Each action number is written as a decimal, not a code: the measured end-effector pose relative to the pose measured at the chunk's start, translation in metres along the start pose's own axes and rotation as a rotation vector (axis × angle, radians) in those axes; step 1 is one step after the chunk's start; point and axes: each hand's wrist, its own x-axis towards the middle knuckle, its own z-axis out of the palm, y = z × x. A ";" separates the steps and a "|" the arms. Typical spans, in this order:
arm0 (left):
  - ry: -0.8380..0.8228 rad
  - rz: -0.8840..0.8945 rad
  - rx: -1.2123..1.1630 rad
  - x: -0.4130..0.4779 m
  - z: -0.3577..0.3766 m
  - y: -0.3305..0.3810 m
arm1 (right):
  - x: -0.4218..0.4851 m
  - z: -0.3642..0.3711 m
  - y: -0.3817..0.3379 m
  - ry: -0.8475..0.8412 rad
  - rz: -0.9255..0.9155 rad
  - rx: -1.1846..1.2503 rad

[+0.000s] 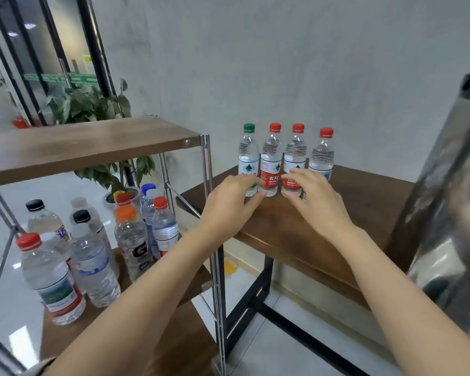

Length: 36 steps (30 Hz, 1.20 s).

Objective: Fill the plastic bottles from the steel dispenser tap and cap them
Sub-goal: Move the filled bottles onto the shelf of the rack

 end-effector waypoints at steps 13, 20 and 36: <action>-0.085 0.102 0.146 0.163 0.079 0.010 | 0.107 -0.007 0.079 0.102 0.232 -0.177; -0.136 0.095 0.287 0.223 0.122 0.009 | 0.136 0.006 0.111 0.041 0.324 -0.241; 0.049 0.057 0.357 0.250 0.153 -0.001 | 0.139 0.023 0.126 0.164 0.299 -0.071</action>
